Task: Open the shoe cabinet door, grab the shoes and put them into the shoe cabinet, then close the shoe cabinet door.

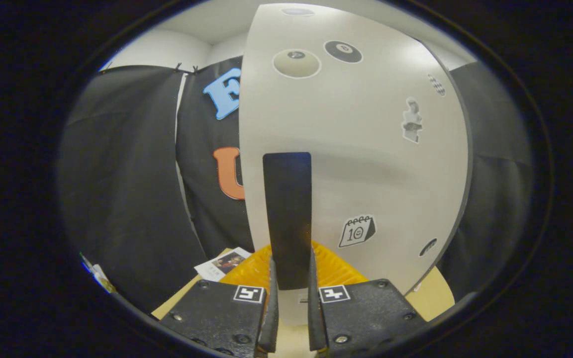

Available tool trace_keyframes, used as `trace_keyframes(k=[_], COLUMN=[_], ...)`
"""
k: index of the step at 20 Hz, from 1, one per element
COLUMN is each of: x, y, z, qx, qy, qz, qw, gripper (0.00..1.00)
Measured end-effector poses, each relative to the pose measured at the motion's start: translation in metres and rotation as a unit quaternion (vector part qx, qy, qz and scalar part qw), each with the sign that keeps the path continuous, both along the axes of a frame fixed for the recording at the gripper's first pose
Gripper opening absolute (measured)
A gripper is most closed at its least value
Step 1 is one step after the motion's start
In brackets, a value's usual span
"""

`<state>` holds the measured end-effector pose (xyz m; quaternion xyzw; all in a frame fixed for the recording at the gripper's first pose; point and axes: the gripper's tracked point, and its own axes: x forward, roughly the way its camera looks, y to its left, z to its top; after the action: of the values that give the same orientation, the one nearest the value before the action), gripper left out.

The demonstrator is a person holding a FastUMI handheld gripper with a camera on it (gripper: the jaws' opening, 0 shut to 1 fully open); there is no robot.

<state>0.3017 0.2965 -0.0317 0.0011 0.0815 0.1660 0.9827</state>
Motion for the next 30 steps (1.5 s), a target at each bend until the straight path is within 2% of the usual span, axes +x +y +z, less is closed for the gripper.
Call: trace_keyframes(k=[7, 12, 17, 22, 26, 30], x=[-0.063, -0.092, -0.094, -0.113, -0.107, -0.100], y=[-0.053, -0.096, -0.137, -0.183, -0.224, -0.287], z=[-0.003, -0.004, -0.002, 0.000, 0.000, 0.005], qx=[0.018, 0.017, 0.031, 0.007, 0.011, 0.010], qy=[0.009, 0.014, 0.024, 0.004, 0.000, -0.002], qz=[0.042, 0.052, 0.052, 0.008, -0.034, -0.099], qw=[0.999, 0.998, 0.998, 1.000, 0.999, 0.995], gripper=[0.26, 0.26, 0.26, 0.19, 0.13, 0.07])
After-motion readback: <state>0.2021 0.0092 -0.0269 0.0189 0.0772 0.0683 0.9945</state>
